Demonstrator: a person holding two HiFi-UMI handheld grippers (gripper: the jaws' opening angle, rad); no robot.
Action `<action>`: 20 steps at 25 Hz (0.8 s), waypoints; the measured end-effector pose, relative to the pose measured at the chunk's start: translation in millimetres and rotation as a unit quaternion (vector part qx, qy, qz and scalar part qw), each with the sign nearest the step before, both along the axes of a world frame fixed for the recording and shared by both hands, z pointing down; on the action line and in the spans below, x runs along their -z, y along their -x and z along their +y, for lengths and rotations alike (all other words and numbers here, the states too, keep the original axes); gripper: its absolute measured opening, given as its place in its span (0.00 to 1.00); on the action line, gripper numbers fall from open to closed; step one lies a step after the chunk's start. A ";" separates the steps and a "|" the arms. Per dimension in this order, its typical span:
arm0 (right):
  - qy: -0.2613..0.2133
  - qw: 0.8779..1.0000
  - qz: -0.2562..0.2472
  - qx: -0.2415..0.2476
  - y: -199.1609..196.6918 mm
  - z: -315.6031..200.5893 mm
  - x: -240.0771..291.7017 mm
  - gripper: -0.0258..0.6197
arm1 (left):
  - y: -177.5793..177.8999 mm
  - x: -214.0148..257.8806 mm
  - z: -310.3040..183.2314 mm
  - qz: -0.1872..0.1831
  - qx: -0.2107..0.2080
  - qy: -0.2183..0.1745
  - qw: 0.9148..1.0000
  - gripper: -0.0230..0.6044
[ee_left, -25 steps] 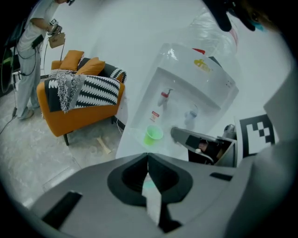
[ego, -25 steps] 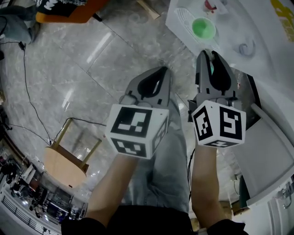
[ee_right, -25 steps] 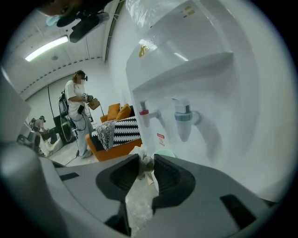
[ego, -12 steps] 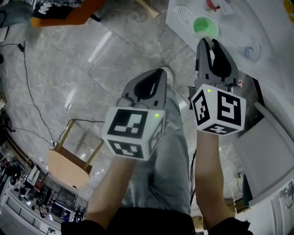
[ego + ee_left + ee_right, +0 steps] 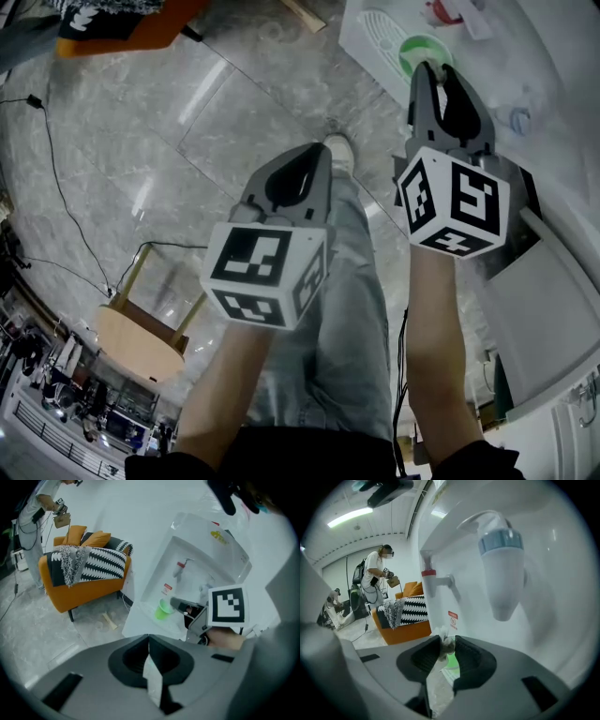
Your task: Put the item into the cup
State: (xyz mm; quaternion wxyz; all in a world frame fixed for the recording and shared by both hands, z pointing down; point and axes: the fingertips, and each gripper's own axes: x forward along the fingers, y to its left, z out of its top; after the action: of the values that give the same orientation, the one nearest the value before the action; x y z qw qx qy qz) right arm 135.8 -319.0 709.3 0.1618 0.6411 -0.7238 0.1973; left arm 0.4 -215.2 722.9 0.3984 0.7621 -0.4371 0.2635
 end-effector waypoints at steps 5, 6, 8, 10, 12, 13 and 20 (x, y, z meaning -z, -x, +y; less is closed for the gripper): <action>0.001 1.000 0.013 0.003 -2.6 -6.6 -3.8 0.20 | 6.2 -1.6 7.6 0.000 0.005 0.012 1.000 0.06; 0.001 1.000 0.015 0.004 -2.9 -8.1 -5.0 0.20 | 7.0 -1.0 8.4 0.001 0.007 0.013 1.000 0.06; 0.000 1.000 0.020 0.005 -3.4 -11.5 -7.9 0.20 | 7.6 0.4 8.3 0.002 0.008 0.011 1.000 0.06; 0.003 1.000 0.028 0.002 -6.0 -14.2 -11.1 0.20 | 6.1 0.1 7.4 0.003 0.007 0.010 1.000 0.06; 0.008 0.999 0.036 -0.003 -9.5 -15.9 -12.9 0.20 | 4.6 -0.9 6.0 0.004 0.006 0.011 1.000 0.06; 0.009 0.999 0.038 -0.005 -10.4 -16.6 -13.0 0.20 | 4.4 -1.2 5.1 0.004 0.006 0.011 1.000 0.06; 0.000 0.999 0.044 -0.003 -10.0 -20.1 -11.0 0.21 | 3.0 -3.8 2.5 0.001 0.002 0.011 1.000 0.06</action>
State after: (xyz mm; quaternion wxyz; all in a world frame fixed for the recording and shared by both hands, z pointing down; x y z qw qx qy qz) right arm 145.8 -339.1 720.3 0.1932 0.6515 -0.7138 0.1692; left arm -2.6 -212.7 726.7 0.4077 0.7572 -0.4354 0.2663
